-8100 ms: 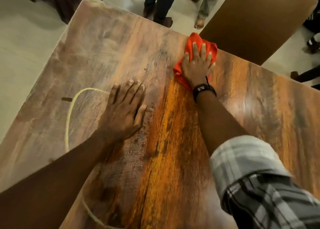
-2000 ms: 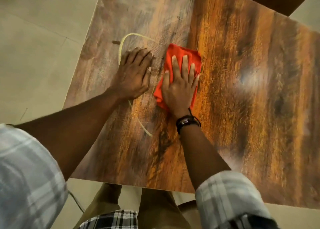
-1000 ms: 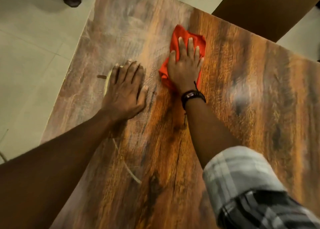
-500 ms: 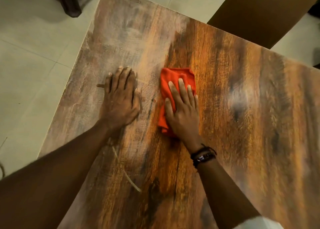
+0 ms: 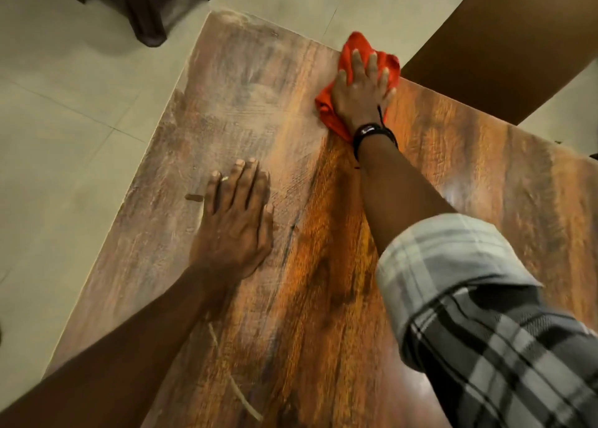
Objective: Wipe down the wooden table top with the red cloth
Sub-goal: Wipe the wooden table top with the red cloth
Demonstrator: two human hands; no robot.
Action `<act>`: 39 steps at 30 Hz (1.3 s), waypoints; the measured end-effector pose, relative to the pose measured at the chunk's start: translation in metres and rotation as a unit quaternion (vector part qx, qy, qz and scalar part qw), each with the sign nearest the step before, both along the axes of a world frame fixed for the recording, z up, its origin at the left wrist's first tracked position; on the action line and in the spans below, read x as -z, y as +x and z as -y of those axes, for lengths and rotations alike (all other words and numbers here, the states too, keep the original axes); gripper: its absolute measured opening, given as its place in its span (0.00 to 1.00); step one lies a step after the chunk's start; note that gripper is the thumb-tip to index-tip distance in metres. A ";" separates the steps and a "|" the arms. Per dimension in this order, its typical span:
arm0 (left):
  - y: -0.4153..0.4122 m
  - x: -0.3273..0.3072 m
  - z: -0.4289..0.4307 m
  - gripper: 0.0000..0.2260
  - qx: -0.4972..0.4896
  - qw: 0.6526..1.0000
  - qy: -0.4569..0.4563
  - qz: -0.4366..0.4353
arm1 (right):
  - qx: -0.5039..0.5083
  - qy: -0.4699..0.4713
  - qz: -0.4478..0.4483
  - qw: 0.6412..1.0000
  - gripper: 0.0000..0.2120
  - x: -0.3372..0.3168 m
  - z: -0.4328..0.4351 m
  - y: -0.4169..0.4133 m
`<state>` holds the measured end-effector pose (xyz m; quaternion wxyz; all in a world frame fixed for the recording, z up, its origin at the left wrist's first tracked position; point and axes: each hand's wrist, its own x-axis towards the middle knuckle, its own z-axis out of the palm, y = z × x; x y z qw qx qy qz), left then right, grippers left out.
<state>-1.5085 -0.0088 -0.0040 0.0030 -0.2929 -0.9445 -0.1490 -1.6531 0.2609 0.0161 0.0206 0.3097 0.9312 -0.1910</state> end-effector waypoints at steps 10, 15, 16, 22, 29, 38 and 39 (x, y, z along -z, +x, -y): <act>0.002 -0.005 0.000 0.25 -0.006 1.000 -0.001 -0.009 | -0.090 0.019 -0.095 0.991 0.28 0.010 0.118 0.160; 0.003 -0.006 0.000 0.26 -0.004 1.000 -0.003 -0.019 | -0.084 0.021 -0.084 0.993 0.27 0.010 0.160 0.278; 0.002 -0.006 0.000 0.26 -0.004 1.000 -0.004 -0.019 | -0.086 0.022 -0.076 0.993 0.27 0.010 0.159 0.278; 0.003 -0.005 0.000 0.25 -0.007 1.000 -0.001 -0.012 | -0.060 -0.004 -0.072 0.996 0.28 0.008 0.113 0.170; 0.001 0.003 0.001 0.26 -0.002 1.000 0.001 -0.015 | -0.005 -0.016 -0.027 0.999 0.27 0.000 0.035 -0.013; 0.002 -0.002 0.003 0.26 0.006 1.000 -0.001 -0.003 | -0.044 0.000 -0.036 0.998 0.27 0.001 0.057 0.032; 0.002 -0.002 0.003 0.26 0.003 1.000 -0.001 0.000 | -0.055 0.006 -0.052 0.997 0.27 0.004 0.069 0.057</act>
